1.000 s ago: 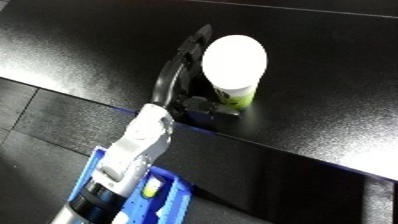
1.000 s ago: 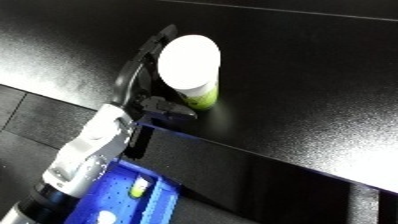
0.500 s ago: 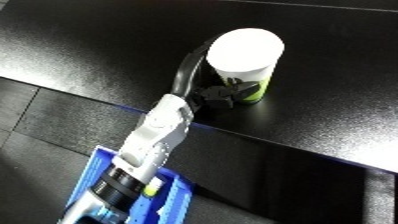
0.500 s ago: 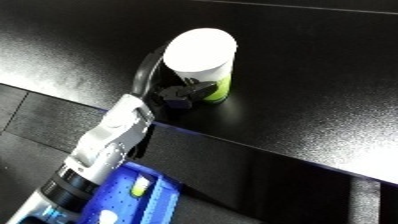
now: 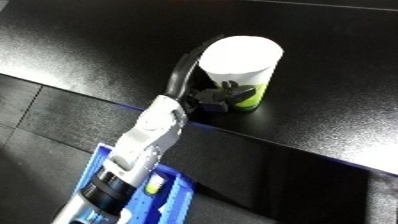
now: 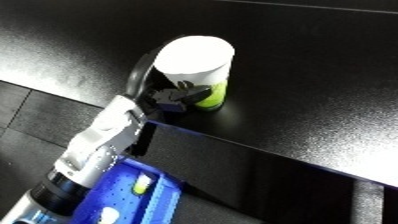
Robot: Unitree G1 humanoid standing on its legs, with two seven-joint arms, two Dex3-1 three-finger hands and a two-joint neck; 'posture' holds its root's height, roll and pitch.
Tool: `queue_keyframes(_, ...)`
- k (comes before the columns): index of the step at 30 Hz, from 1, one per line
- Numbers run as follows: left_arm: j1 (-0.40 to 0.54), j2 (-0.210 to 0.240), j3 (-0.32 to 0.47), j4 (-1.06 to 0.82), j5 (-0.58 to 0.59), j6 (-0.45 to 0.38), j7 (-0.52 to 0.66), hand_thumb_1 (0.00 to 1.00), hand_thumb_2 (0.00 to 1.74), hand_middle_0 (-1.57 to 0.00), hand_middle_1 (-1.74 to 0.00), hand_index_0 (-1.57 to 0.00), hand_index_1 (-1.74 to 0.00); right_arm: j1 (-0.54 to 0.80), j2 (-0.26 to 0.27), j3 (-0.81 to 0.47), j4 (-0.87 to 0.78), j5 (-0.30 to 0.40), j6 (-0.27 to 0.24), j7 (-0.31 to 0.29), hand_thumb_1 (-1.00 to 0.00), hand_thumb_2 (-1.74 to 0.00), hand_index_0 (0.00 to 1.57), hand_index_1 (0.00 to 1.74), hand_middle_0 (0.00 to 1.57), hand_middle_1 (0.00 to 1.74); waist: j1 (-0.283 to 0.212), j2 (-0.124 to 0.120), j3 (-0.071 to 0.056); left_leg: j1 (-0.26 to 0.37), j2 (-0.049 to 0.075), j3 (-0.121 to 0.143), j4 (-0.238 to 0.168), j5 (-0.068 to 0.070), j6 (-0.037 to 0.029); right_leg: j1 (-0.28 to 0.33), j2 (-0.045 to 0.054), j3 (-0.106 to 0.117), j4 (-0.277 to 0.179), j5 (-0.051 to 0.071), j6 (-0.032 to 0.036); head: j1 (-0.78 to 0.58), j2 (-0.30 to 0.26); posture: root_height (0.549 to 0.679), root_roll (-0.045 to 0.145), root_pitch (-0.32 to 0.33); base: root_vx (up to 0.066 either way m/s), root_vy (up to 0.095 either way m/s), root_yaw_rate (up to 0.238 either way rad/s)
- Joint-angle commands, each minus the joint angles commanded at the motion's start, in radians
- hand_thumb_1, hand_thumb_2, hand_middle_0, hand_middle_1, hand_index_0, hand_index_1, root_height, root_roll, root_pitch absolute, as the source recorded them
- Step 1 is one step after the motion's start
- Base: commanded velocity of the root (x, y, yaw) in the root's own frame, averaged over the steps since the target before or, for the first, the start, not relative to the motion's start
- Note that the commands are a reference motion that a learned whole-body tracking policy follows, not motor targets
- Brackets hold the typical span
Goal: Pick up the object and place it into the box
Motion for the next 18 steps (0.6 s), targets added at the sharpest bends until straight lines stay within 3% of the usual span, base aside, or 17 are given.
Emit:
queue_keyframes(10, 0.203, 0.071, 0.217, -0.256, 0.087, -0.118, 0.054, 1.0, 1.74, -1.57, -1.74, -1.57, -1.74, 0.081, -0.006, -0.061, -0.007, 0.026, -0.042, 0.001, 0.0, 0.0, 0.0, 0.0, 0.0, 0.0, 0.063, 0.029, 0.0, 0.003, -0.019, -0.024, -0.023, 0.012, -0.007, 0.009, -0.0125, -0.013, 0.002, -0.012, -0.0119, 0.109, 0.012, 0.611, 0.045, 0.002, -0.027, -0.021, 0.115)
queue_keyframes(18, 0.447, 0.072, 0.439, -0.277, 0.133, -0.259, 0.126, 1.0, 1.74, -1.57, -1.74, -1.57, -1.74, 0.125, -0.003, -0.097, -0.004, 0.032, -0.075, 0.006, 0.0, 0.0, 0.0, 0.0, 0.0, 0.0, 0.105, 0.051, 0.0, 0.004, -0.032, -0.041, -0.042, 0.026, -0.0119, 0.016, -0.016, -0.026, 0.008, -0.027, -0.0244, 0.139, 0.014, 0.613, 0.051, 0.006, -0.017, -0.006, 0.106)
